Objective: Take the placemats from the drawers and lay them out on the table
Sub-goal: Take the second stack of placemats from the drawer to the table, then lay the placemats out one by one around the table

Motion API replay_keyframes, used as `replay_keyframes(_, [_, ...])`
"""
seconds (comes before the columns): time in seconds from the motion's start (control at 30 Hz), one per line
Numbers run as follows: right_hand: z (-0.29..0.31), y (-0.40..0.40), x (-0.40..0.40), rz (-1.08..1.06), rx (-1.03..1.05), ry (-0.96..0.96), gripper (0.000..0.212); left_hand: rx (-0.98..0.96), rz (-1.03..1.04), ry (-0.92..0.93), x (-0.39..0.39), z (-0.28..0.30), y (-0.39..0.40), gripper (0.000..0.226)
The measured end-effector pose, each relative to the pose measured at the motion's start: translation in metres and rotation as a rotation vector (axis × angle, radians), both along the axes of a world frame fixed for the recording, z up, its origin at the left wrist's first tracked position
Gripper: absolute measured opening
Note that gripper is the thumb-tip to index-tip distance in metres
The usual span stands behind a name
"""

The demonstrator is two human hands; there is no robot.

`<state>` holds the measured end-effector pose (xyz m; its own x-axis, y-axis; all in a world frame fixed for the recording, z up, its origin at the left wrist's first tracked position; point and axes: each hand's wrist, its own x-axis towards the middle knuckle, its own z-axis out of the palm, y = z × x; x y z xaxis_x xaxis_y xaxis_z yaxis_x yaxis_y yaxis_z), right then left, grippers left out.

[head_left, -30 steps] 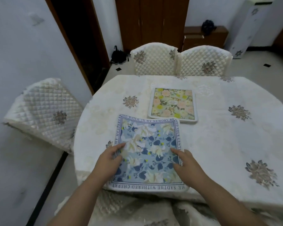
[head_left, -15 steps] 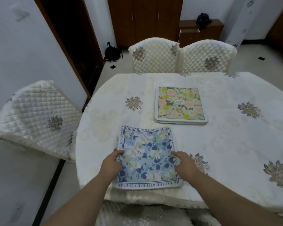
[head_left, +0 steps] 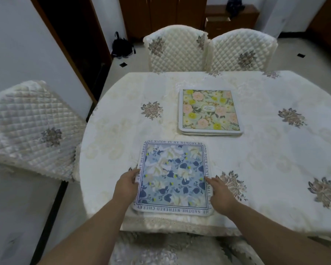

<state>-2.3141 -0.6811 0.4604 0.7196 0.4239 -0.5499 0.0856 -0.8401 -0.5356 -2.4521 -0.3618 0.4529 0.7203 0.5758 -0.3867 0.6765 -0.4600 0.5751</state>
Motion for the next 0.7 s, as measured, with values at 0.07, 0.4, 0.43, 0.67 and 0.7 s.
replay_keyframes(0.07, [-0.003,-0.002,0.004,-0.019,0.037,0.016,0.084,0.006,0.017,0.011,0.000,-0.003,0.002,0.046])
replay_keyframes(0.4, [-0.005,0.003,-0.002,0.040,-0.056,-0.141,0.066,0.363,-0.454,0.080,-0.008,-0.032,-0.043,0.071])
replay_keyframes(0.43, [-0.006,0.006,-0.006,0.048,-0.093,-0.220,0.066,0.401,-0.511,0.111,-0.007,-0.036,-0.052,0.071])
replay_keyframes(0.67, [-0.026,0.038,-0.056,0.416,-0.085,-0.313,0.067,0.431,-0.517,0.083,-0.009,-0.045,-0.116,0.069])
replay_keyframes(0.7, [-0.036,0.036,-0.062,0.427,-0.085,-0.314,0.067,0.448,-0.513,0.073,-0.011,-0.047,-0.116,0.069])
